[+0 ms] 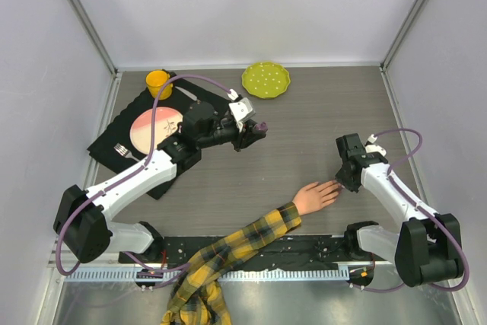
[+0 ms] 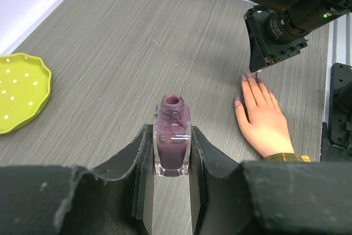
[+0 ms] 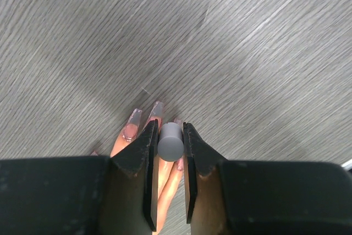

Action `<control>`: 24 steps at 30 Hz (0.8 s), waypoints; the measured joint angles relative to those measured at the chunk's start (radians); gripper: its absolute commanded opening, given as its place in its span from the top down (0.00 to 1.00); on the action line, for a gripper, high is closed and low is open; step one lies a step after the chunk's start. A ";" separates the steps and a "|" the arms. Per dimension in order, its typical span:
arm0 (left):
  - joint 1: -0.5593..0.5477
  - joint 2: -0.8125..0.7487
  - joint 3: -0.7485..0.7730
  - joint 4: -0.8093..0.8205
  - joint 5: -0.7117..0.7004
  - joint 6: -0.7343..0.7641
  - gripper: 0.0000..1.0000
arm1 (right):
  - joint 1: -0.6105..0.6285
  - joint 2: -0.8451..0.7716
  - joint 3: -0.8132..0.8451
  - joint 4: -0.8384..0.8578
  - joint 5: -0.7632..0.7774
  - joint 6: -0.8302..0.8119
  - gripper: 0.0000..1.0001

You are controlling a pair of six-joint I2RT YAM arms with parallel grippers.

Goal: Paint the nails

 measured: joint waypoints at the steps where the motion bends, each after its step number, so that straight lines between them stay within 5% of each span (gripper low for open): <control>1: 0.000 0.000 0.000 0.000 0.000 0.000 1.00 | 0.000 0.001 0.000 -0.001 0.004 0.000 0.99; 24: 0.000 0.004 0.000 0.000 0.000 0.000 1.00 | 0.000 0.033 0.000 0.011 0.028 0.000 0.99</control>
